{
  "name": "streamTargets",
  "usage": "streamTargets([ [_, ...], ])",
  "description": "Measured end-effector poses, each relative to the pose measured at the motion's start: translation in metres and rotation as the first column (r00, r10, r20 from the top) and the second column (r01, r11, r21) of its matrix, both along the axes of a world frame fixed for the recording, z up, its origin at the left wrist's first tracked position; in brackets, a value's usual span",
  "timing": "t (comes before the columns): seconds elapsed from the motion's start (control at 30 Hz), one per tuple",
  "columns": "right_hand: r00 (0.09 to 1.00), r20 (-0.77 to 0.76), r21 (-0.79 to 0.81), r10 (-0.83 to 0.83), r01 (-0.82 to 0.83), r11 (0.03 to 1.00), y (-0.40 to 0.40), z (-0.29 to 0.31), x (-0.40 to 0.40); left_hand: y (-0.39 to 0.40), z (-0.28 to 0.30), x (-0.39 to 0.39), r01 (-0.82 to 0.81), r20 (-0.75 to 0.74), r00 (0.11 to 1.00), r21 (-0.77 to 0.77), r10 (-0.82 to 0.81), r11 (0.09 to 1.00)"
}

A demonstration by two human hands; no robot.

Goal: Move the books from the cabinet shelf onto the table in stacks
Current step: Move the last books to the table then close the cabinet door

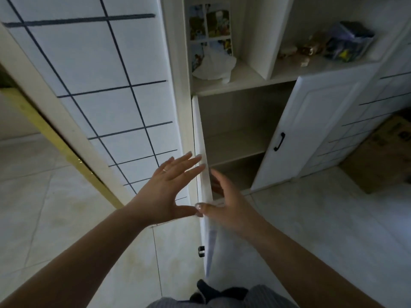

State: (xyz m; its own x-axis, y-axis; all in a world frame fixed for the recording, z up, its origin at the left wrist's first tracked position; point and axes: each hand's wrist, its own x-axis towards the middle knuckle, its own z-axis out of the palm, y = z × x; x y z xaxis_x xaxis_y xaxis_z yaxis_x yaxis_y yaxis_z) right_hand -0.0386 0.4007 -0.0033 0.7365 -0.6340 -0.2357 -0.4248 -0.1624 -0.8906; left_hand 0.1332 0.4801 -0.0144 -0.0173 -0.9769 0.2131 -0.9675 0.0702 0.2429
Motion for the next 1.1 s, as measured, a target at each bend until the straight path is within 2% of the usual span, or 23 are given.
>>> streamTargets([
  [0.13, 0.999, -0.041, -0.013, 0.007, -0.008, 1.0, 0.0, -0.002, 0.0, -0.019, -0.013, 0.005, 0.083, -0.024, 0.996, -0.024, -0.083, 0.996],
  [0.33, 0.995, -0.101, -0.012, 0.008, -0.009, 1.0, -0.018, 0.002, -0.017, -0.047, -0.034, -0.01, 0.114, -0.12, 0.983, -0.188, -0.138, 0.976],
  [0.63, 0.982, -0.166, 0.037, 0.088, -0.083, 0.996, -0.091, 0.001, -0.069, -0.105, -0.056, -0.057, 0.02, -0.212, 0.972, -0.356, -0.102, 0.934],
  [0.87, 0.988, -0.148, 0.098, 0.05, -0.036, 0.995, -0.17, 0.007, -0.115, -0.176, -0.063, -0.084, 0.056, -0.094, 0.99, -0.433, -0.107, 0.9],
  [1.0, 0.982, -0.187, -0.01, -0.013, 0.011, 1.0, -0.222, 0.019, -0.131, -0.222, -0.063, -0.097, 0.048, -0.034, 0.997, -0.449, -0.071, 0.892],
  [1.1, 0.975, -0.213, -0.171, -0.061, 0.025, 0.985, -0.261, 0.023, -0.135, -0.257, -0.062, -0.103, 0.038, 0.055, 0.998, -0.408, -0.017, 0.912],
])
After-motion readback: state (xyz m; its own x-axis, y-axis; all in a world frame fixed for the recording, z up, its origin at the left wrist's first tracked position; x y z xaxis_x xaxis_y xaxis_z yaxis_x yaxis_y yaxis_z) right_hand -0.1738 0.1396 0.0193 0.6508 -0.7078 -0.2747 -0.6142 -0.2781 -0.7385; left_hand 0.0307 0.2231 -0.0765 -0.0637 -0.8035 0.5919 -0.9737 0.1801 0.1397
